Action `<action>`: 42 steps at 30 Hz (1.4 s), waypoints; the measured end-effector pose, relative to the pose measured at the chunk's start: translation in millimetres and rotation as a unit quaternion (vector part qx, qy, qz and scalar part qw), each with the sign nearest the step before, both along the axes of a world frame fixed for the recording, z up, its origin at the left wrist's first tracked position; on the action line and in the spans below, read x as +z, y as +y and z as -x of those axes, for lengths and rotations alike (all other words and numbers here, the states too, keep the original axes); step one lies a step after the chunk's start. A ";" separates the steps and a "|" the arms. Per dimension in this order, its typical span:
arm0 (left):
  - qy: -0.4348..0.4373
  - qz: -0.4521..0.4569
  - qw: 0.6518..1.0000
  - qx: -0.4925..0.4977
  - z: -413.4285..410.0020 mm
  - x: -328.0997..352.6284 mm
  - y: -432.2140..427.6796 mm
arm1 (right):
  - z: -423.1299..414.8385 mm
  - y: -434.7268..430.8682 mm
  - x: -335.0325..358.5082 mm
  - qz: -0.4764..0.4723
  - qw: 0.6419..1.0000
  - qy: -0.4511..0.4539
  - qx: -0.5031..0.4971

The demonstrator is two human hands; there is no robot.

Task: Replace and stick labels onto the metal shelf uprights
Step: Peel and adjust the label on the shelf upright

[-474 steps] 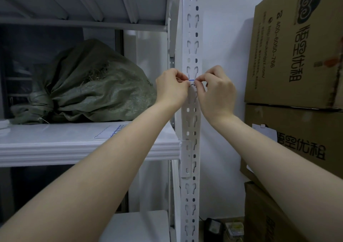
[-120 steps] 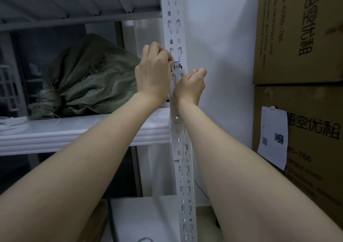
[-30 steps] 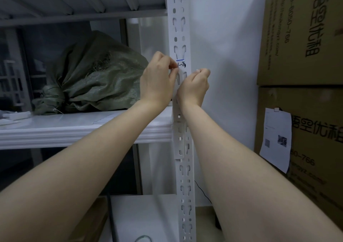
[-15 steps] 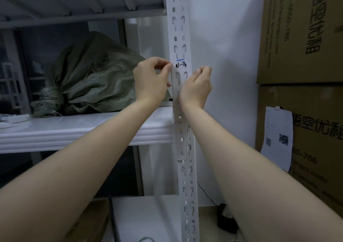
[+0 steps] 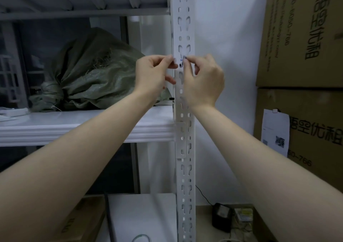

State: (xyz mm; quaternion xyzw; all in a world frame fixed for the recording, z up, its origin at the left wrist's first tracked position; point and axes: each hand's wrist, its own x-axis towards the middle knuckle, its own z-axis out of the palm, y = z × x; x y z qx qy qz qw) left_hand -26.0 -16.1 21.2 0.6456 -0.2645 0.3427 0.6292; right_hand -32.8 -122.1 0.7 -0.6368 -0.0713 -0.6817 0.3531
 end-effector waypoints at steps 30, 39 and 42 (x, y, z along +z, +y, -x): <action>-0.028 -0.077 0.996 0.021 13.9 -9.9 -3.5 | -1.1 -11.4 -3.0 -0.086 0.946 0.093 0.300; -0.101 -0.070 0.983 0.138 -5.9 -3.1 -6.1 | -8.9 -4.6 8.8 -0.157 0.979 0.048 0.123; -0.132 -0.088 0.968 0.194 -14.5 4.4 -6.7 | -15.1 -4.1 16.6 -0.253 0.942 0.107 0.191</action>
